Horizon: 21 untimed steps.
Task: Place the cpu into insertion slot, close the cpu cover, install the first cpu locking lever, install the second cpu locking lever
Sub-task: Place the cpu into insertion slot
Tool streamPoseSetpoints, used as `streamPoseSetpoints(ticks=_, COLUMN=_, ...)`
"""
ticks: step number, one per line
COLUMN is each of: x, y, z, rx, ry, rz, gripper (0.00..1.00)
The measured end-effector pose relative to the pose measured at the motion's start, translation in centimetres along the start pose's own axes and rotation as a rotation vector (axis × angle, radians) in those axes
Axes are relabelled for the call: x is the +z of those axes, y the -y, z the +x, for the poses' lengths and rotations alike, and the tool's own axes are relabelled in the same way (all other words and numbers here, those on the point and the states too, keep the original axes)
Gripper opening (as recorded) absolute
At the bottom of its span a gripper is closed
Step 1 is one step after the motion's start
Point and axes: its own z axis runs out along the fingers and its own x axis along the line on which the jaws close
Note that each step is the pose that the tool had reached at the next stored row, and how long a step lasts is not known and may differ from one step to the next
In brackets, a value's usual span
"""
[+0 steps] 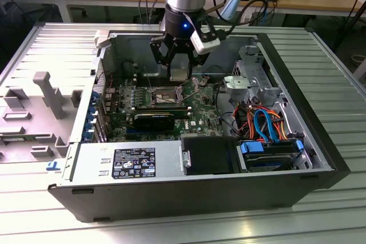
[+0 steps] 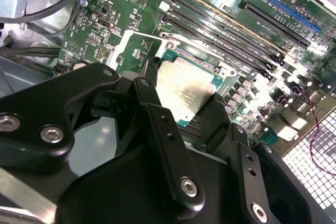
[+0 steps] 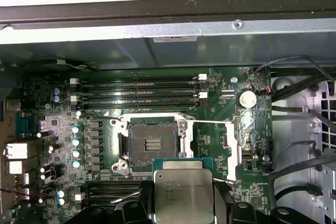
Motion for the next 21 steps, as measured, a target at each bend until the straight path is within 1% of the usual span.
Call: streamPoseSetpoints(ticks=21, x=0.8, y=-0.02, z=-0.01, rx=0.0, ry=-0.0001, rz=0.0002, gripper=0.54)
